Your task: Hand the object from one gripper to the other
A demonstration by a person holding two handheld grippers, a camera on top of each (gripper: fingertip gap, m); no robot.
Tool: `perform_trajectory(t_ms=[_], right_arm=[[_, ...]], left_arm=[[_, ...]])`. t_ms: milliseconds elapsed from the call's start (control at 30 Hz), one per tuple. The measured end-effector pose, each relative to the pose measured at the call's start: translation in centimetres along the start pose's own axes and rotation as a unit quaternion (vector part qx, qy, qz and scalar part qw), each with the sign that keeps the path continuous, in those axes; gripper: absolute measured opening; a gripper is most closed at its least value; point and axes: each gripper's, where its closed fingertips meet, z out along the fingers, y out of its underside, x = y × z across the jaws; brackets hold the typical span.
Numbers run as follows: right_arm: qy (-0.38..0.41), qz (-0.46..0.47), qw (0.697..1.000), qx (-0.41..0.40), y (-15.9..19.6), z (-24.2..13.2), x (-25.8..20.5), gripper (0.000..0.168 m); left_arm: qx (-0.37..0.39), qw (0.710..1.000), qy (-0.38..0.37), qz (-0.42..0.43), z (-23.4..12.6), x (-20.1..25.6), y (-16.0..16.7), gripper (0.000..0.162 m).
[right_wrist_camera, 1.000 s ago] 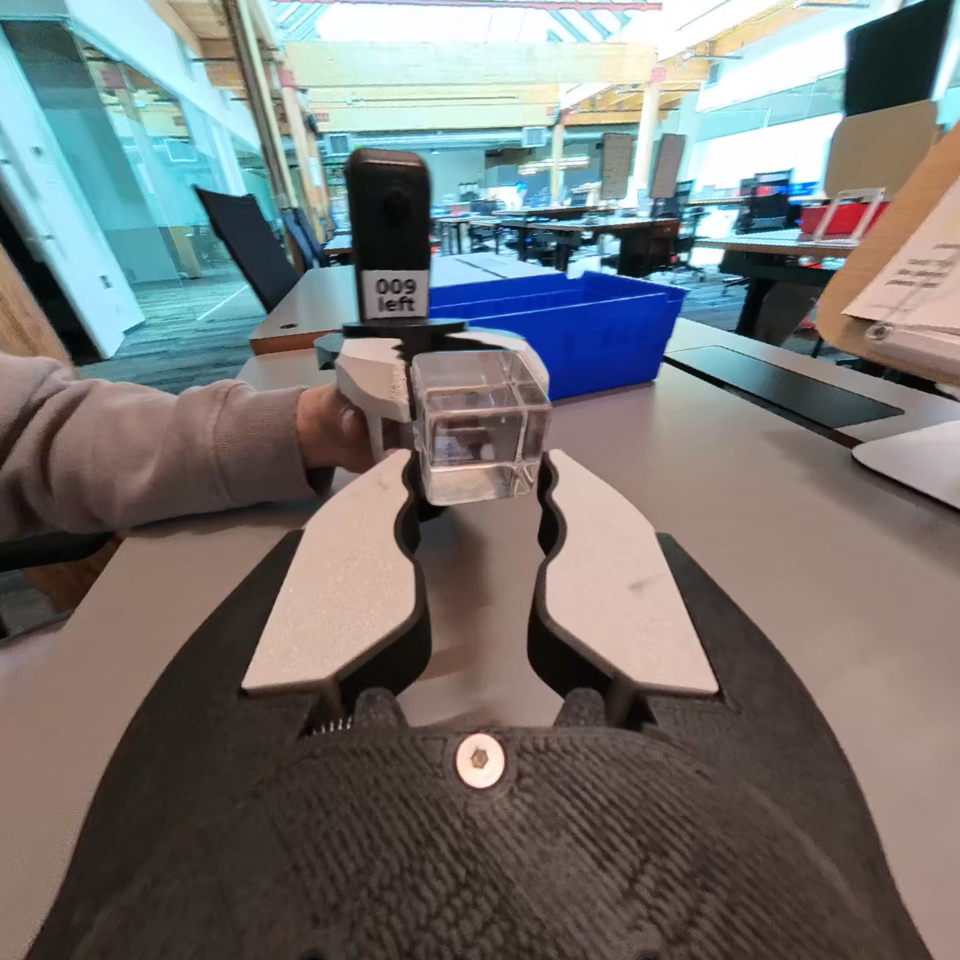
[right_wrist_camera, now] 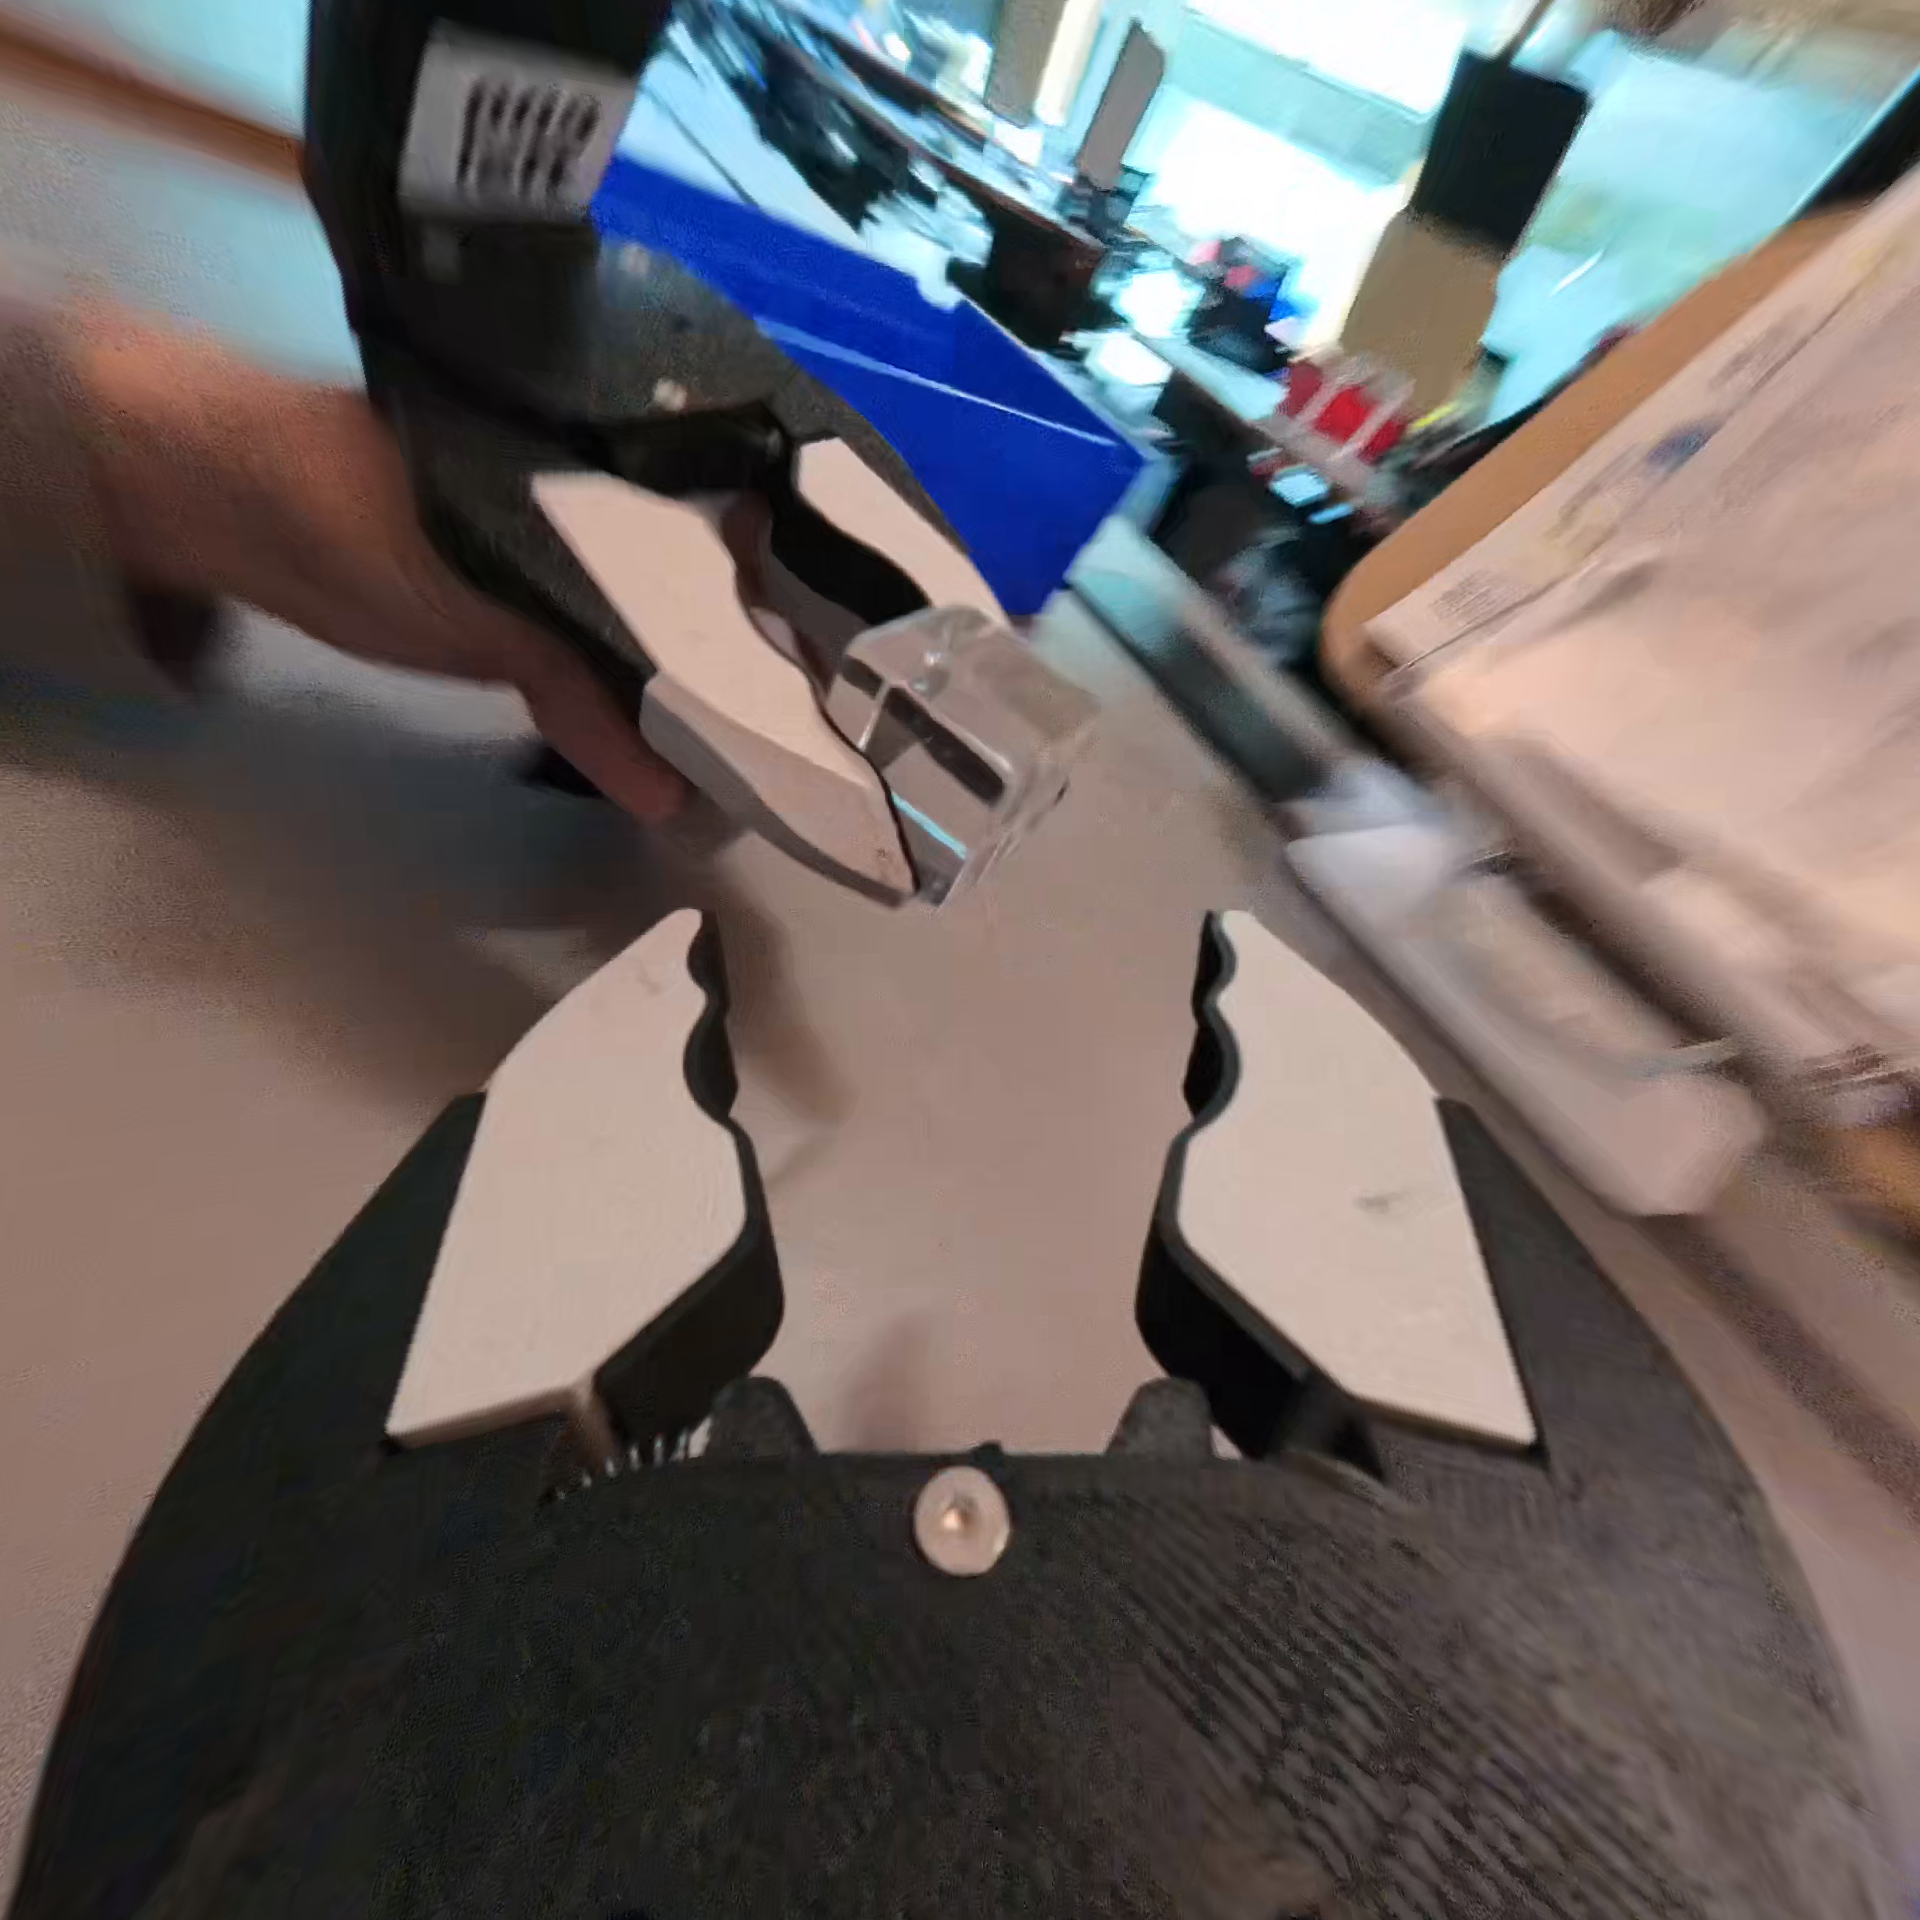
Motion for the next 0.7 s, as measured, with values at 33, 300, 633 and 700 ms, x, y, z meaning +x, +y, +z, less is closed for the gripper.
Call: perform_trajectory(t_ms=[33, 300, 633, 700], right_arm=[[-0.05, 0.086, 0.995, 0.02, -0.3, -0.3, -0.3, 0.09], [-0.311, 0.389, 0.858, 0.126, -4.1, -2.7, -3.6, 0.076], [-0.302, 0.319, 0.895, 0.075, -2.6, -1.6, -5.3, 0.052], [-0.247, 0.274, 0.928, 0.056, -2.0, -1.0, -4.5, 0.052]], left_arm=[[0.024, 0.999, -0.005, 0.043, -0.3, 0.0, -0.8, 0.045], [0.089, 0.912, -0.04, 0.399, -0.7, 4.1, -3.6, 0.045], [0.055, 0.846, -0.059, 0.527, 0.6, 6.1, -2.5, 0.044], [0.028, 0.842, -0.092, 0.53, 0.7, 4.9, -2.0, 0.045]])
